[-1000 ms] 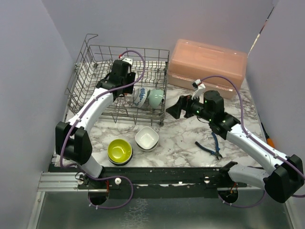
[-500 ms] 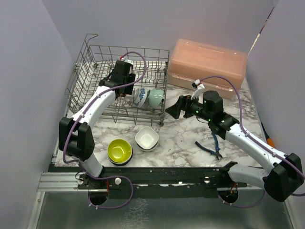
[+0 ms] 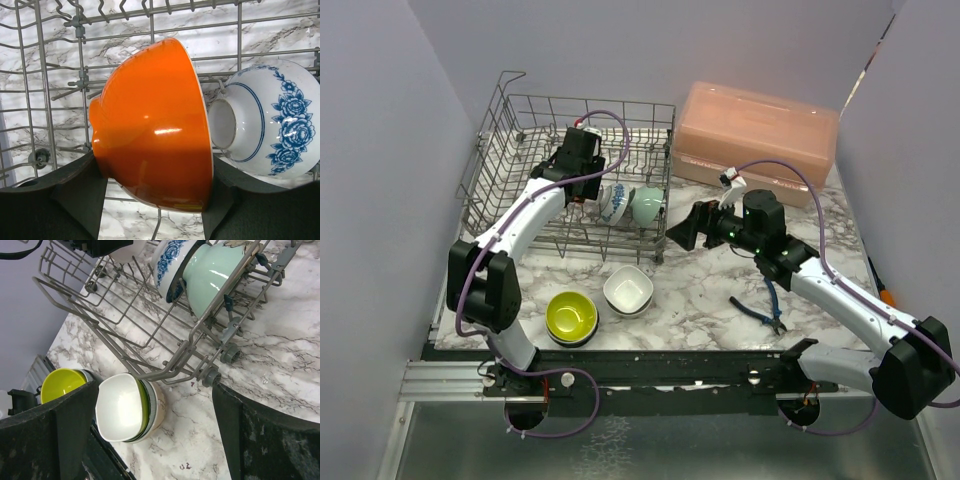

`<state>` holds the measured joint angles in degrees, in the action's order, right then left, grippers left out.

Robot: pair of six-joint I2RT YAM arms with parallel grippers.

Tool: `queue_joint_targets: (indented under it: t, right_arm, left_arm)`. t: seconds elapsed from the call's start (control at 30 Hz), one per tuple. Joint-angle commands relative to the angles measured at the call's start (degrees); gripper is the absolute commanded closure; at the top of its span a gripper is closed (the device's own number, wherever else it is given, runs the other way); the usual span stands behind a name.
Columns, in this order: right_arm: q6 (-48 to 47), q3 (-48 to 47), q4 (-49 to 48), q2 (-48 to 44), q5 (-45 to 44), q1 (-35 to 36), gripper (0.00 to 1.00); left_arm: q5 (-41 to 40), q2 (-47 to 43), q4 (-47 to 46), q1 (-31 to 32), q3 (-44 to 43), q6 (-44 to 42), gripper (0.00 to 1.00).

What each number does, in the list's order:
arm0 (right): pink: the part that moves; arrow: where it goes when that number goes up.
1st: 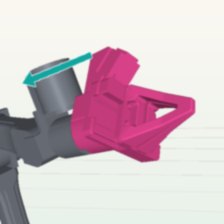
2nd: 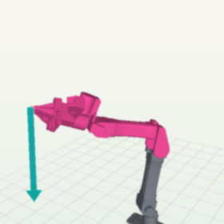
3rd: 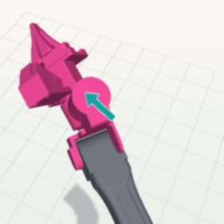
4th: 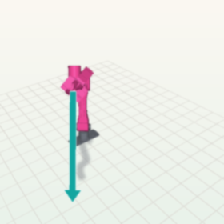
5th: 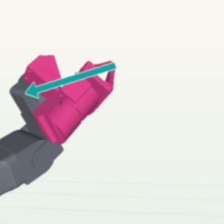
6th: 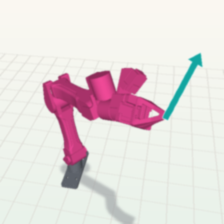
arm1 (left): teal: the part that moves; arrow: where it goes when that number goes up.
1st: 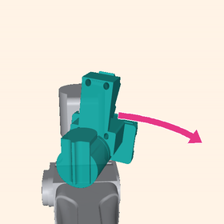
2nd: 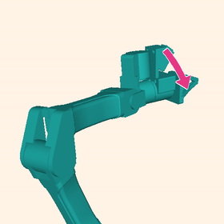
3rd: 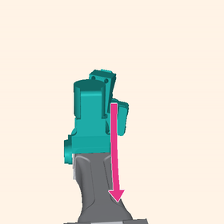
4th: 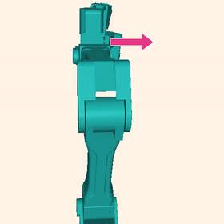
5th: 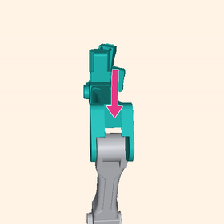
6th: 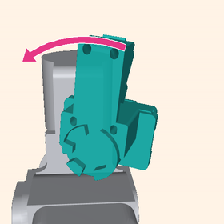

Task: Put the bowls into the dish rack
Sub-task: Turn the bowl upside down on the dish rack.

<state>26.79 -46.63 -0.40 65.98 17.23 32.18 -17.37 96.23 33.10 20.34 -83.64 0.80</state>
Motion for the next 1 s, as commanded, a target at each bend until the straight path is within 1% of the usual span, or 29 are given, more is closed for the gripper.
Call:
queue_joint_targets:
  t: [0.0, 0.6, 0.7, 0.77, 0.8, 0.83, 0.97]
  right_arm:
    - [0.11, -0.39, -0.88, 0.34, 0.84, -0.10, 0.00]
    - [0.22, -0.45, -1.39, 0.57, 1.53, -0.10, 0.00]
    - [0.19, -0.35, -1.50, 0.55, 1.62, -0.10, 0.00]
    - [0.18, -0.43, -1.41, 0.58, 1.47, -0.10, 0.00]
    - [0.19, -0.43, -1.27, 0.45, 1.41, -0.10, 0.00]
    - [0.25, -0.39, -1.24, 0.32, 1.34, -0.10, 0.00]
    - [0.45, 0.01, -1.56, -0.27, 0.45, -0.15, 0.00]
  left_arm:
    - [-0.88, 0.92, 0.37, 0.14, -2.23, -0.51, 1.00]
    - [-1.31, 4.34, 1.83, 0.14, -3.04, -0.53, 1.00]
    - [-0.99, 5.01, 2.54, 0.14, -3.60, -0.53, 0.95]
    - [-1.11, 5.19, 2.74, 0.21, -3.64, -0.53, 0.89]
    - [-1.51, 5.20, 2.83, 0.15, -3.68, -0.53, 0.84]
    - [-1.94, 5.31, 2.96, 0.15, -3.77, -0.48, 0.78]
    - [-2.76, 4.77, 3.29, 0.17, -3.91, -0.32, 0.48]
